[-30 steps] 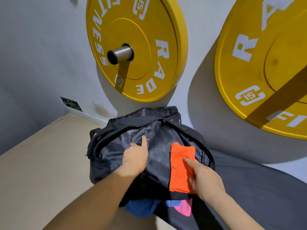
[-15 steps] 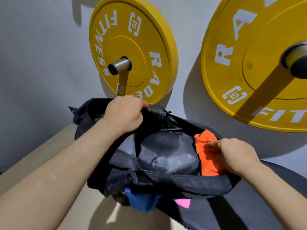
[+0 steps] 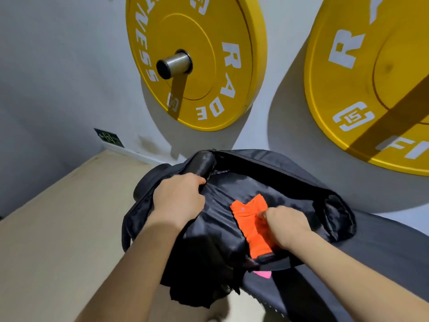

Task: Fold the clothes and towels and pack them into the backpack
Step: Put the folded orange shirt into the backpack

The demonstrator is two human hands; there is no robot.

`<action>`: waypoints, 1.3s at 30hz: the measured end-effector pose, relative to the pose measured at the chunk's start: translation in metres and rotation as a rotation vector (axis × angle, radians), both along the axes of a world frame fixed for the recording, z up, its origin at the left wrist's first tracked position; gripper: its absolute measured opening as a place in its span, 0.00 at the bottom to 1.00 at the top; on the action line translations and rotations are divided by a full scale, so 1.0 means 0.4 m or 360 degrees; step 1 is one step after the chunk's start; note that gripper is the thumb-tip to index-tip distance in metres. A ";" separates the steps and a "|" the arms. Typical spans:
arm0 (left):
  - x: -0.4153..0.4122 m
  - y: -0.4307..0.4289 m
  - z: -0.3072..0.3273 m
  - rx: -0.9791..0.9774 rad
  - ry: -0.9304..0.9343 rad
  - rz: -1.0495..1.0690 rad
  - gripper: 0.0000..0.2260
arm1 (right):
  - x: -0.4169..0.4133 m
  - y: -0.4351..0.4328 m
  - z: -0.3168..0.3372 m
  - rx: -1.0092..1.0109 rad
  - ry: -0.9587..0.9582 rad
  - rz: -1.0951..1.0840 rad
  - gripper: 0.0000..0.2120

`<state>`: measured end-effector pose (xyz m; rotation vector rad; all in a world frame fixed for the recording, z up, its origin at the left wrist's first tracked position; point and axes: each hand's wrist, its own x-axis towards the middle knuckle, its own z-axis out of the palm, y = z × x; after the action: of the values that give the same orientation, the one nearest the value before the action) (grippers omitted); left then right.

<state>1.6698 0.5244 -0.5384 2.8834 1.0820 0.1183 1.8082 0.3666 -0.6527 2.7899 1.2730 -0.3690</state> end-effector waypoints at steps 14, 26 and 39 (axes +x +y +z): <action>-0.069 0.032 0.082 -0.0259 -0.1468 -0.0048 0.20 | -0.013 0.062 0.126 -0.0014 -0.0016 0.0090 0.15; -0.066 0.032 0.074 -0.0498 -0.1899 -0.0191 0.24 | -0.066 0.323 0.079 0.0599 0.0961 0.0082 0.30; -0.074 0.107 0.011 -0.0439 -0.1081 0.0202 0.24 | 0.009 0.019 0.270 0.0993 -0.0464 -0.0110 0.19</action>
<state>1.6404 0.5671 -0.5341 2.2464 1.0257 0.8112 1.8119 0.3742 -0.5449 3.2052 1.4054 0.5113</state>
